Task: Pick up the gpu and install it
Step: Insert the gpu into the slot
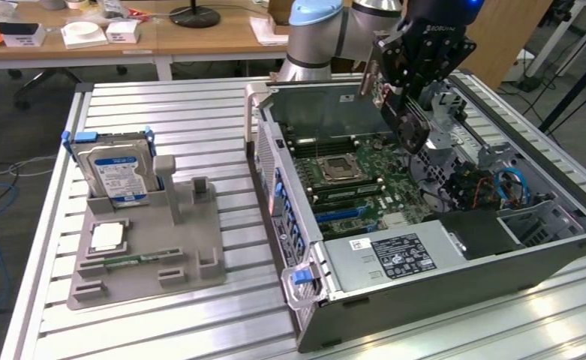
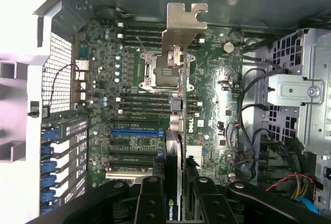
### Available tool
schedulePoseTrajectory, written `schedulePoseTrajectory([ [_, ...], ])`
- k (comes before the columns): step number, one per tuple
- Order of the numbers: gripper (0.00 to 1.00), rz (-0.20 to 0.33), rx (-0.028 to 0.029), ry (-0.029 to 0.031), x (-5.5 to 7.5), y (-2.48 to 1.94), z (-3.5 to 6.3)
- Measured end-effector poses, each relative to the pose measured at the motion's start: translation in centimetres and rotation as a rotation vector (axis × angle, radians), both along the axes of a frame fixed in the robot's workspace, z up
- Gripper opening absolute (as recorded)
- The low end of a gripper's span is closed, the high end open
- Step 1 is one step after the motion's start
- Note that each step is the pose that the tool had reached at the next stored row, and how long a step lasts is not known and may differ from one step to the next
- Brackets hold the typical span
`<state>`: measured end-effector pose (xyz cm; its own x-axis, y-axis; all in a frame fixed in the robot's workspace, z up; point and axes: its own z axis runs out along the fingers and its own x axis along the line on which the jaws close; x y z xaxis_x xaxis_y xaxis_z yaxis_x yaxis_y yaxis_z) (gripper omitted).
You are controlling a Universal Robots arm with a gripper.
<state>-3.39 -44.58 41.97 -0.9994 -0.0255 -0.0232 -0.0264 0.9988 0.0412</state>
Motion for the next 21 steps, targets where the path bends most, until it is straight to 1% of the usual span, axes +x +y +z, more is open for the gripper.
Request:
schedulePoseTrajectory([
  [21,0.26,0.078,0.0000,0.0000,0.07,0.00,-0.01],
])
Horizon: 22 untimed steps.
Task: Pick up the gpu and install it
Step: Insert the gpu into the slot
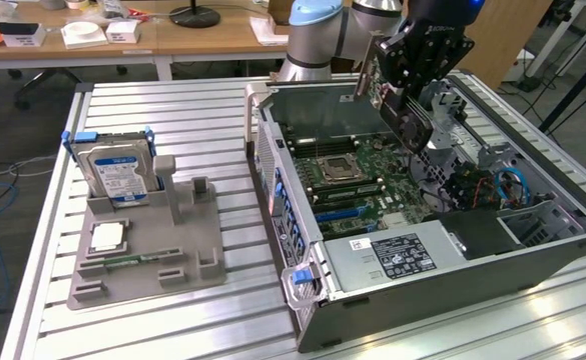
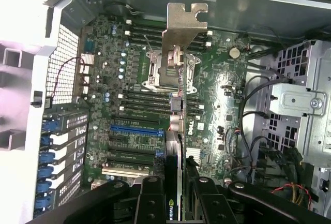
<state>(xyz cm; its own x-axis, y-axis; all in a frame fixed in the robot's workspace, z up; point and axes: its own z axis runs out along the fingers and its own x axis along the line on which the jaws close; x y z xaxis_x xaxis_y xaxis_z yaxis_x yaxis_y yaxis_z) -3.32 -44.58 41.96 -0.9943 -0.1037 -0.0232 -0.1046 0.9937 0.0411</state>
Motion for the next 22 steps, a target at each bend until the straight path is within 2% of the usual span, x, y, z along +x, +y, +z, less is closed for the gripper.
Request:
schedulePoseTrajectory([
  [22,0.26,0.091,0.0000,0.0000,0.04,0.00,-0.03],
])
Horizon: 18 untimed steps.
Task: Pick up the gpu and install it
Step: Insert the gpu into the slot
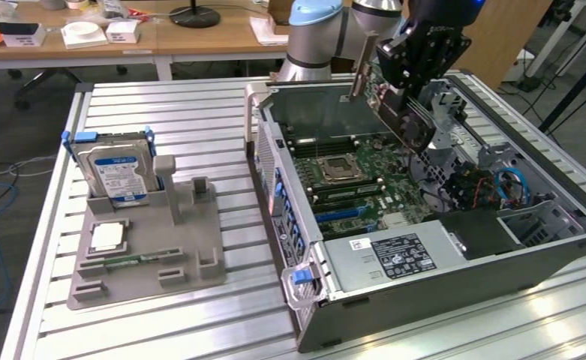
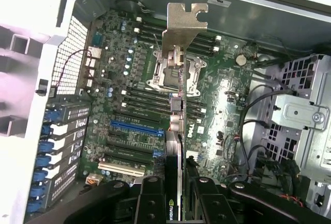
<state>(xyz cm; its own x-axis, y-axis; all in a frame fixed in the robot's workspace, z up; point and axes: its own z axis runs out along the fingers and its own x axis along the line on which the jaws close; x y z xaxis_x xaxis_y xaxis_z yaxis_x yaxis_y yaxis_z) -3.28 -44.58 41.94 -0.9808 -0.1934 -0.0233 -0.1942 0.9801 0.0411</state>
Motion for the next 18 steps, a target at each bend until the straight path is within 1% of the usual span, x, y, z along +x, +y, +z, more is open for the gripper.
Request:
schedulePoseTrajectory([
  [18,0.26,0.083,0.0000,0.0000,0.00,0.00,-0.01],
])
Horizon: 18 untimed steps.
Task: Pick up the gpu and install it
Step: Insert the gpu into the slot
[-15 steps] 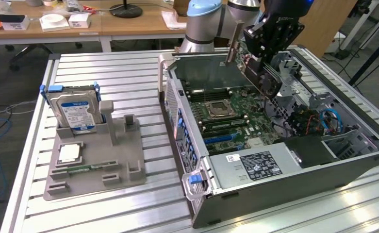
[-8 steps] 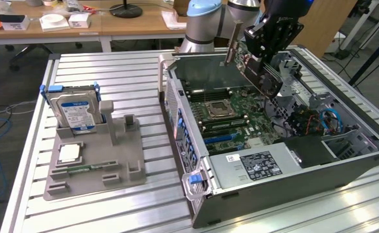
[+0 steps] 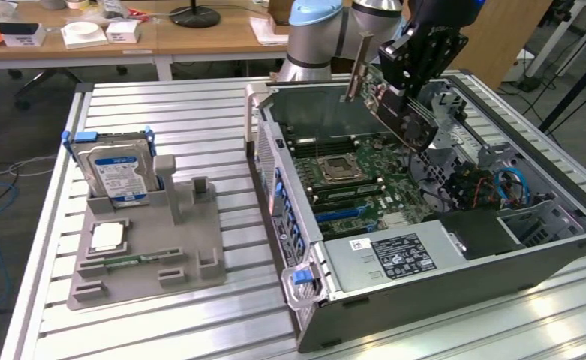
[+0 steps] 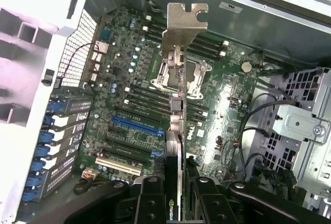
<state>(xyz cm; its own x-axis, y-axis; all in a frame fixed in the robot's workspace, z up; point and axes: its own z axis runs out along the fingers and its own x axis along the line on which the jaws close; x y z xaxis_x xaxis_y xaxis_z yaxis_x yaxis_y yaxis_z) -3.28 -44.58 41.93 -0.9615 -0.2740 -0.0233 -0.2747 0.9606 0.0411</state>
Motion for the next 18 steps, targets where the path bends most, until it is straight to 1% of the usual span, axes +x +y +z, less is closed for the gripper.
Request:
schedulePoseTrajectory([
  [18,0.26,0.081,0.0000,0.0000,0.00,0.00,-0.01],
])
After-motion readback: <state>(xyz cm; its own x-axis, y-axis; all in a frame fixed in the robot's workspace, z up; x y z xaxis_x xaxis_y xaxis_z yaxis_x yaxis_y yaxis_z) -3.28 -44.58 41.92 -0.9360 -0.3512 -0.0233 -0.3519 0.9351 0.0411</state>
